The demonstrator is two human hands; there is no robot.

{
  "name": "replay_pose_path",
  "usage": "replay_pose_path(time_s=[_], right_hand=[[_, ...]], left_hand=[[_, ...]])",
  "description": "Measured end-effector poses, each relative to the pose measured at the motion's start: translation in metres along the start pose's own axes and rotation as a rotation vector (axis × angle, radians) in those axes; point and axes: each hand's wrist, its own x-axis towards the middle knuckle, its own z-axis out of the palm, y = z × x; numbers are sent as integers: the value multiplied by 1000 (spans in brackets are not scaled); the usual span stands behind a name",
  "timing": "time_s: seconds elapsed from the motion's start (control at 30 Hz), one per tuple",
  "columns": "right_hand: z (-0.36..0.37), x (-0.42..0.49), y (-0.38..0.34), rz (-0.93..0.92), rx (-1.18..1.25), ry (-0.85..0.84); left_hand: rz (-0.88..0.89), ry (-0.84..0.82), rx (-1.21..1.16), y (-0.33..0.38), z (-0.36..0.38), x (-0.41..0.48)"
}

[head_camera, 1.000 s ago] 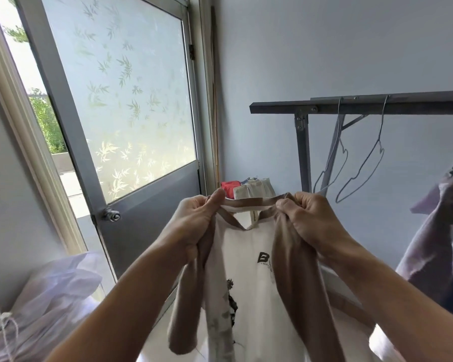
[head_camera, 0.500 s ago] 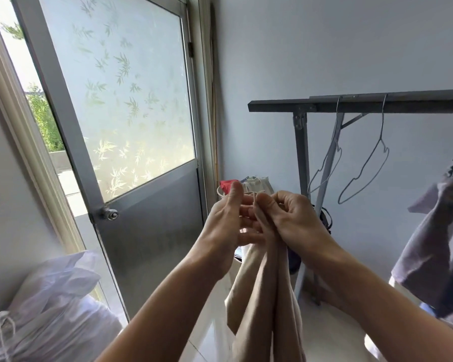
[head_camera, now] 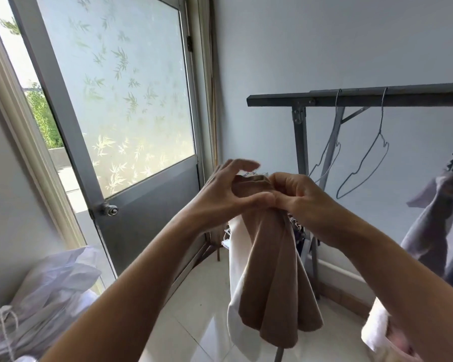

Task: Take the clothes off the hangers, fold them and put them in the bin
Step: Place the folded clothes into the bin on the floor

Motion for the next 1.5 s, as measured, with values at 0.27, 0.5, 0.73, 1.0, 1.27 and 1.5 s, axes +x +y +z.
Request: replay_pose_path(time_s=[0.27, 0.5, 0.73, 1.0, 1.27, 1.5], right_hand=[[-14, -8, 17, 37, 3, 68], [-24, -25, 55, 150, -77, -33], [-30, -25, 62, 98, 232, 79], [-34, -14, 50, -28, 63, 233], [-25, 5, 49, -58, -138, 175], [4, -4, 33, -131, -17, 265]], left_hand=[[15, -25, -64, 12, -6, 22], [8, -27, -46, 27, -32, 27], [-33, -57, -67, 27, -64, 20], [-108, -14, -129, 28, -75, 18], [-74, -85, -220, 48, -62, 25], [-75, -81, -173, 59, -52, 29]])
